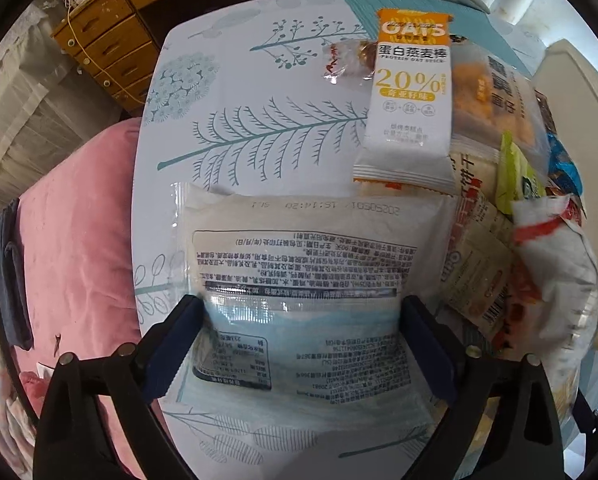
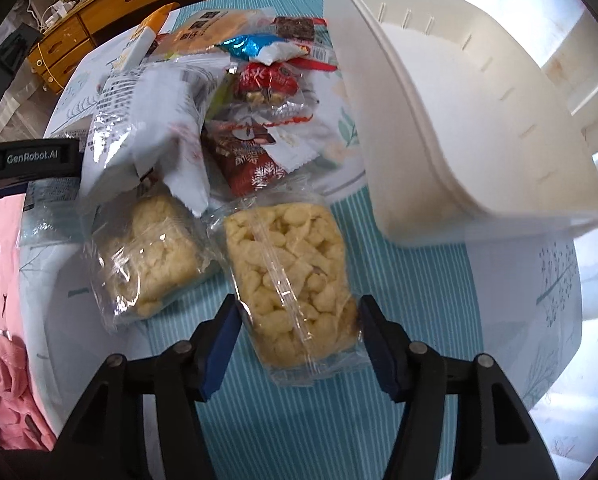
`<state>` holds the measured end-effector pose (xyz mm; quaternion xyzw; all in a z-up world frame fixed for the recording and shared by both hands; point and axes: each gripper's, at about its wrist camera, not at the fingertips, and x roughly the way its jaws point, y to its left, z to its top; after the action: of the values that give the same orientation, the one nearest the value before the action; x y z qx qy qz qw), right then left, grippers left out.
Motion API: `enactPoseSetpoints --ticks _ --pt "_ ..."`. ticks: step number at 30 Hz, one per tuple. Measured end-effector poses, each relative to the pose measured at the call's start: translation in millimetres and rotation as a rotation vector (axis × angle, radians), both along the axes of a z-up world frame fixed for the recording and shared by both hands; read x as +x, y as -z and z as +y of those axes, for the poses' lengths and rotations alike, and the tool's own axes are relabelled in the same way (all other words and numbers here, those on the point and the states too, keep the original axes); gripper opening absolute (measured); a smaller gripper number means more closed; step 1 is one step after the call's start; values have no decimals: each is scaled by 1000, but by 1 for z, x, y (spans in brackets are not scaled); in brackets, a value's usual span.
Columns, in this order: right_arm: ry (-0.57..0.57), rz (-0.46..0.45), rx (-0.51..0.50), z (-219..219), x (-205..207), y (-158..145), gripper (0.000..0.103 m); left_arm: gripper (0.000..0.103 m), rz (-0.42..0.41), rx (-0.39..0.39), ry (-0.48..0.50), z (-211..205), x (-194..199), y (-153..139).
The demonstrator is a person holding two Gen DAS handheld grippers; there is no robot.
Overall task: Organize snacks
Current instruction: 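Grasp the light-blue wet-wipe pack with the left tool while the right tool grasps a clear bag of yellow snacks, then lift both packs and drop them into the white tray, opening both tools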
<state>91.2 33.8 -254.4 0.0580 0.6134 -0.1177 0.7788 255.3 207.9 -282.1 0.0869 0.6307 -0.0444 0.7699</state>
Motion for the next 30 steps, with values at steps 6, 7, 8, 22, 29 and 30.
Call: enactPoseSetpoints --ticks 6,7,8,22,29,30 --pt "61 11 75 3 -21 -2 59 79 -11 4 50 -10 -24 -11" --pt "70 11 85 4 -25 -3 59 77 -11 0 50 -10 -27 -12" --pt "75 11 92 4 -27 -3 59 76 -13 -5 49 -10 -30 -13" --pt "67 -57 171 -14 -50 -45 59 44 0 -54 -12 11 -57 -29" --pt "-14 -116 187 -15 -40 -72 59 40 29 -50 -39 19 -69 -38" --pt "-23 -128 189 -15 -40 -77 59 39 27 -51 -42 19 -71 -41"
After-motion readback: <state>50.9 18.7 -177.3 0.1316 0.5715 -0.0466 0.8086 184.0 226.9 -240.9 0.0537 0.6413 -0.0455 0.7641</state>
